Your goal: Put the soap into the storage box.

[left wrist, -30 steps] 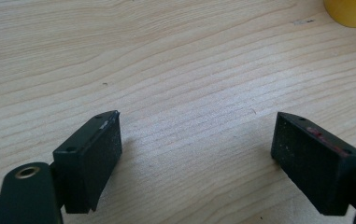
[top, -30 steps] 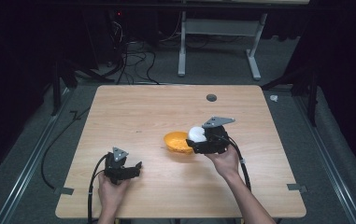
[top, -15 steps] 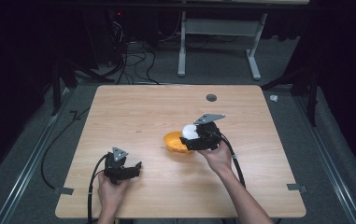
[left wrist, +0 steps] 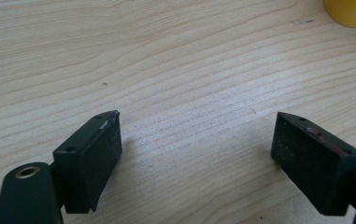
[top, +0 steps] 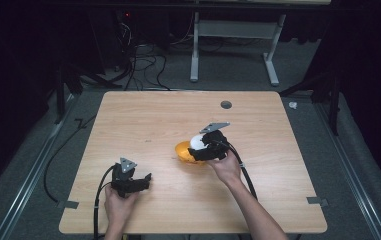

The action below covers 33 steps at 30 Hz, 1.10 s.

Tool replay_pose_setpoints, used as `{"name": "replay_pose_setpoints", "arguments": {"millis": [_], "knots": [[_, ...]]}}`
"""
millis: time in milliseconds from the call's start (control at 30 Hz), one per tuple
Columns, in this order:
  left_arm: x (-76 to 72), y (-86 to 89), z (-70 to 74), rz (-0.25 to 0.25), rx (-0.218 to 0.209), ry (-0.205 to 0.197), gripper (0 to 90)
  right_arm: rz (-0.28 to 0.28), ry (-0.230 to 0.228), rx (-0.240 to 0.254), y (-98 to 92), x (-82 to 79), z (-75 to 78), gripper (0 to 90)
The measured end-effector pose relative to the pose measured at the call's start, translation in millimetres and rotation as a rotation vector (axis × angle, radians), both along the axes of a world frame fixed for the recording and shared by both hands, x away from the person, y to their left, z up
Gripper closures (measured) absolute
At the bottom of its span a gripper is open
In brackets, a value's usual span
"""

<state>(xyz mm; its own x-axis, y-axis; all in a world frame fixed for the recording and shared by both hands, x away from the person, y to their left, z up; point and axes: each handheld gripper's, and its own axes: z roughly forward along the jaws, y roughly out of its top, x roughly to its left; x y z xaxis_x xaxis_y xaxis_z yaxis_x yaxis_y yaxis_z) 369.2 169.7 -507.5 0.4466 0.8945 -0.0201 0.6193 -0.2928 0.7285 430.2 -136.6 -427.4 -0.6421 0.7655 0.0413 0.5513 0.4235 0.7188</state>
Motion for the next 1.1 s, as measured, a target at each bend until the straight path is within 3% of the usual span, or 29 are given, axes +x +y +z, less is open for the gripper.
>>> {"name": "replay_pose_setpoints", "arguments": {"millis": [600,1100], "knots": [[0.0,0.0,0.0,0.0,0.001,-0.001,16.8,-0.031,0.039,-0.018,3.0,8.5,-13.4,25.2],[0.0,0.0,0.0,-0.001,0.001,-0.001,16.7,-0.025,0.033,-0.049,7.8,10.2,-18.1,25.1]]}}
